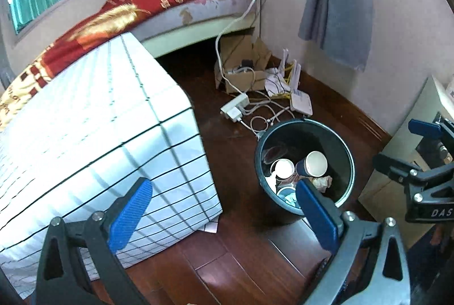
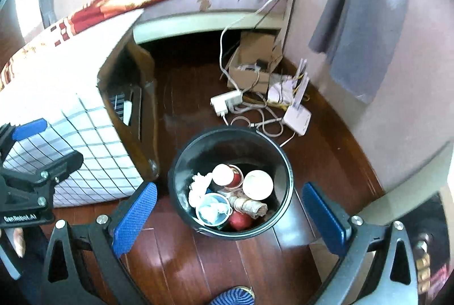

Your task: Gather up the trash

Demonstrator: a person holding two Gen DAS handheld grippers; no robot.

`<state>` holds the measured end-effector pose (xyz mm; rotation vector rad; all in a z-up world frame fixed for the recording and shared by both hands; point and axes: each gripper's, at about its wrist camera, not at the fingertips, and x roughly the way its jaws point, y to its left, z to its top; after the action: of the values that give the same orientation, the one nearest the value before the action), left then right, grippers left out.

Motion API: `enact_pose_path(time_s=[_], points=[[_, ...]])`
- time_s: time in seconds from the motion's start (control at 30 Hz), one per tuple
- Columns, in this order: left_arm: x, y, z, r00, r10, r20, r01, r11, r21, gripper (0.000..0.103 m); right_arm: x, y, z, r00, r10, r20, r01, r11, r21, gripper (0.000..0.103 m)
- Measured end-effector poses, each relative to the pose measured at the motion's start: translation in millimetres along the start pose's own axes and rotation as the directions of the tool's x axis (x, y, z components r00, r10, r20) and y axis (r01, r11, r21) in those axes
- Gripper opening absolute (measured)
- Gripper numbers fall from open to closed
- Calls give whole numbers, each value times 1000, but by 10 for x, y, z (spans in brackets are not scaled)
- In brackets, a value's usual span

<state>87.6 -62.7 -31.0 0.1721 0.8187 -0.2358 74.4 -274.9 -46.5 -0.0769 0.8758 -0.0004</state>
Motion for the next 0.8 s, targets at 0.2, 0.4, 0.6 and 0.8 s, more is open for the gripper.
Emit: enact_pose_path(time_s=[0.2,0.4,0.6,0.8], points=[[-588,-9,-103,996,16,92,-16,1000,-2,102,-552,283,-9,999,-12,44,13,1000,-23,103],[-970,11,-148,991,25,134,-23,1000,-18,102,-989,448,-35,996,-5,85,8,1000,-28,103],[-1343,71,-155,978,60,197,-51,997,-55,102,-1425,538,-33,989,-9,150,15,999,-40,103],[-1626,148,-165,958,89,271,-63,993,-104,103,-1834,552,-28,971,-47,235,60,997,-50,103]])
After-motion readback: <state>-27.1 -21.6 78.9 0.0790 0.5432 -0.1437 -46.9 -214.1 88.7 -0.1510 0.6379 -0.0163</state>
